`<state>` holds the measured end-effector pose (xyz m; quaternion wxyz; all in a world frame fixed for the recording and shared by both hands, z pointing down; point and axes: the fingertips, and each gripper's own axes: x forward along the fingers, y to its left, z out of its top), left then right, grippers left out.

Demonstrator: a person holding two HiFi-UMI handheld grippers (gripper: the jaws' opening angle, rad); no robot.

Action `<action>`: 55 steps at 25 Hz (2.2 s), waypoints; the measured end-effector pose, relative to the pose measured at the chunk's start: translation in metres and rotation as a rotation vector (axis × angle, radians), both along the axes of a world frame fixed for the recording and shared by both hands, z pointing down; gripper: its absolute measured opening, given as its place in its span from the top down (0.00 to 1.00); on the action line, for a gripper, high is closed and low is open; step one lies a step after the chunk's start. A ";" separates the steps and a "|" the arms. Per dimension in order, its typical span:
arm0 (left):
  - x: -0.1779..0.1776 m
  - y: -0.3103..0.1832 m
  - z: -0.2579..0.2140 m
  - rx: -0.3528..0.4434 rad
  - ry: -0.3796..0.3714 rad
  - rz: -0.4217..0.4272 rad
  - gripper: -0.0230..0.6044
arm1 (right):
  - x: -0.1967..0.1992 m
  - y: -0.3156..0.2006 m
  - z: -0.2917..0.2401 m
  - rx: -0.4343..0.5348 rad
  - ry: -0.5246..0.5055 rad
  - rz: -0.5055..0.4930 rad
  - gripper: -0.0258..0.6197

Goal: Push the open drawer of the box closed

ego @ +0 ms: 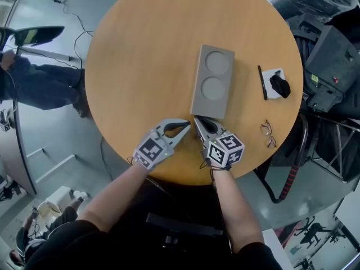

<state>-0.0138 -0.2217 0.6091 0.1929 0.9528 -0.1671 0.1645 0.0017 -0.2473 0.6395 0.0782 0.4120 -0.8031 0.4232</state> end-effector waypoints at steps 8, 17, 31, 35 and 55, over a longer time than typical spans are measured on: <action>-0.004 0.011 -0.036 0.027 0.028 -0.036 0.91 | 0.002 0.012 -0.049 0.102 -0.030 -0.031 0.95; -0.005 0.048 -0.156 0.122 0.133 -0.040 0.91 | 0.013 0.055 -0.196 0.407 -0.023 -0.124 0.95; 0.011 0.130 -0.367 0.258 0.229 -0.002 0.91 | 0.027 0.157 -0.428 0.746 -0.008 -0.243 0.95; 0.015 0.162 -0.410 0.285 0.248 0.028 0.91 | 0.029 0.188 -0.470 0.771 -0.022 -0.271 0.95; 0.014 0.225 -0.483 0.387 0.266 0.011 0.91 | 0.033 0.256 -0.528 0.844 -0.024 -0.347 0.95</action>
